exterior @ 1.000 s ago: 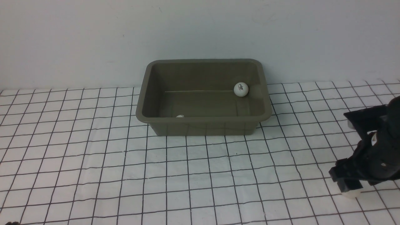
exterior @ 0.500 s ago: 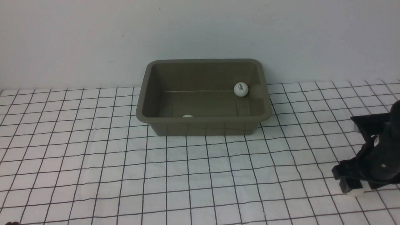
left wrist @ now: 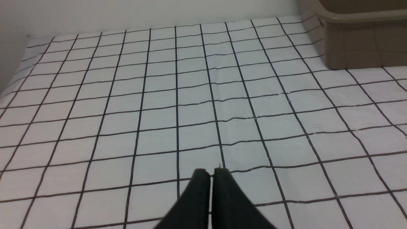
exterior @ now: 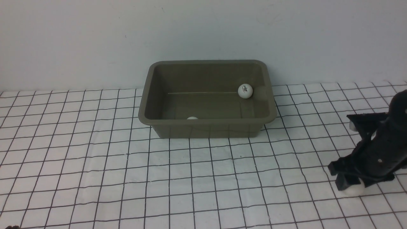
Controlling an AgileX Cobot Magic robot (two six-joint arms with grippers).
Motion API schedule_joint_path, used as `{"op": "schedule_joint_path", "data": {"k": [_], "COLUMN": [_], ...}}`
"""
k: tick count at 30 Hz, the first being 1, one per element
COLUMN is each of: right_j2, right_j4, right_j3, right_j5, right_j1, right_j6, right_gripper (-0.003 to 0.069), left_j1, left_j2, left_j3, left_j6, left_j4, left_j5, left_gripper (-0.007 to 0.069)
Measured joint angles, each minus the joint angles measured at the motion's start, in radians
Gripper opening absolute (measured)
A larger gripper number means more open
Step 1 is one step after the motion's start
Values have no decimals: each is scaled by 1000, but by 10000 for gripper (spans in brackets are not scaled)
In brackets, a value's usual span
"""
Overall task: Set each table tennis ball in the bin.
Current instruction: Use the right arm to clamp the table tennis ball closest to it, then use the right arm to put the table tennis ball into the box
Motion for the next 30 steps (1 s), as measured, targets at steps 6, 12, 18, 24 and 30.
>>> {"op": "schedule_joint_path", "data": {"k": [6,12,18,24,30], "right_j2": [0,0,123,347,457], "right_j4": [126,327,425,425,425], "right_j3": [-167,-412,-723,-908,-1012], "right_j5": [114,209,177,183,191], "right_j1": [0,19,145,200,201], "right_j6": [-103,-206,-245,-244,-244], "right_gripper": [360,360,360,360,360], "left_j1": [0,0,0,0,0], "left_j2": [0,0,0,0,0], "left_j3": [0,0,0,0,0], "left_j6": [0,0,0,0,0], "left_j4": [0,0,0,0,0], "left_j5": [0,0,0,0,0], "left_gripper": [-4,-4,-4,-4,-4]}}
